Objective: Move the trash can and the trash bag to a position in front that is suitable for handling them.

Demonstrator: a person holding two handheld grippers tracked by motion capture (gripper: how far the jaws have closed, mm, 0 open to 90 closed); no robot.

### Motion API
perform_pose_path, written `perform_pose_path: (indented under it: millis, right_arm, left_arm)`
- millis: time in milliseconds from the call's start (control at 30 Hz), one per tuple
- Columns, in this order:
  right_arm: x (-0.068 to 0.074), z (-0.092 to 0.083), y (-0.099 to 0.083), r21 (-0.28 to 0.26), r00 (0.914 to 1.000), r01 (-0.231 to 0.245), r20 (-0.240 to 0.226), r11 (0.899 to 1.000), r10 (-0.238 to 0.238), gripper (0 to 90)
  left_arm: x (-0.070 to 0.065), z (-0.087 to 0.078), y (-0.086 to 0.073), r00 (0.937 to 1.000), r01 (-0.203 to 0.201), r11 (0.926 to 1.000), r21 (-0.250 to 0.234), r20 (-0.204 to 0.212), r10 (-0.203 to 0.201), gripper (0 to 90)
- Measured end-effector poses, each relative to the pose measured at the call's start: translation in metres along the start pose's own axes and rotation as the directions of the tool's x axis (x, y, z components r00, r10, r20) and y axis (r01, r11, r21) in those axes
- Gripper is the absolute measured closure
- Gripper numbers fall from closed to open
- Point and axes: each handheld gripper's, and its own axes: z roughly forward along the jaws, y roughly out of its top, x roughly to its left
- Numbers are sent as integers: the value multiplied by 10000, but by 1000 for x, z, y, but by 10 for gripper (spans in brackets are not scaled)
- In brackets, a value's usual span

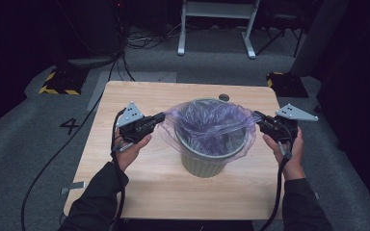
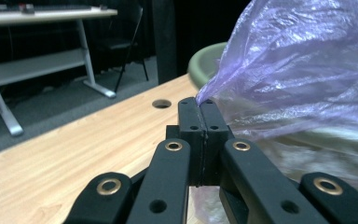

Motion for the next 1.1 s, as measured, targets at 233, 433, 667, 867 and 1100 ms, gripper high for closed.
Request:
perform_pose_path:
  millis: [233, 433, 667, 867, 1100]
  right_arm:
    - [-15, 15, -19, 627, 9988, -480, 50, 9969, 478, 821]
    - [-22, 31, -37, 1145, 9975, -672, -147, 9911, 694, 827]
    - [-19, 43, -46, 1258, 9985, -427, -280, 9911, 466, 840]
    - [-17, 39, -48, 573, 9988, -378, -277, 9976, 394, 857]
    - [-23, 24, -41, -200, 9985, -523, 156, 9984, 526, 705]
  left_arm:
    - [14, 27, -11, 9983, 574, 9963, 633, -159, -565, 898]
    - [20, 50, -23, 9941, 1074, 9897, 943, 26, -1082, 898]
    - [21, 70, -29, 9865, 1559, 9818, 1084, 330, -1603, 897]
    - [18, 69, -22, 9893, 1337, 9892, 607, 500, -1368, 680]
    - [15, 59, -13, 9945, 1047, 9942, 245, -79, -1045, 417]
